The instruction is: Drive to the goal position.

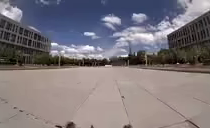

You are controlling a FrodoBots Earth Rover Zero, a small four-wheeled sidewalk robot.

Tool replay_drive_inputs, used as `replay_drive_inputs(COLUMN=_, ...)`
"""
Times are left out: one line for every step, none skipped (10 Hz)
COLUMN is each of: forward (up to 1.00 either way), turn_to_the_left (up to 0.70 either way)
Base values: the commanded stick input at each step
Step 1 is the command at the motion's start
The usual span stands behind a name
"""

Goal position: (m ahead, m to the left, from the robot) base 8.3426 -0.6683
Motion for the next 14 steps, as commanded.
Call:
replay_drive_inputs(forward=0.7, turn_to_the_left=0.0)
replay_drive_inputs(forward=0.7, turn_to_the_left=0.0)
replay_drive_inputs(forward=0.7, turn_to_the_left=0.0)
replay_drive_inputs(forward=0.7, turn_to_the_left=0.0)
replay_drive_inputs(forward=0.7, turn_to_the_left=0.0)
replay_drive_inputs(forward=0.7, turn_to_the_left=0.0)
replay_drive_inputs(forward=0.7, turn_to_the_left=0.0)
replay_drive_inputs(forward=0.7, turn_to_the_left=0.0)
replay_drive_inputs(forward=0.7, turn_to_the_left=0.0)
replay_drive_inputs(forward=0.7, turn_to_the_left=0.0)
replay_drive_inputs(forward=0.7, turn_to_the_left=0.0)
replay_drive_inputs(forward=0.7, turn_to_the_left=0.0)
replay_drive_inputs(forward=0.7, turn_to_the_left=0.0)
replay_drive_inputs(forward=0.7, turn_to_the_left=0.0)
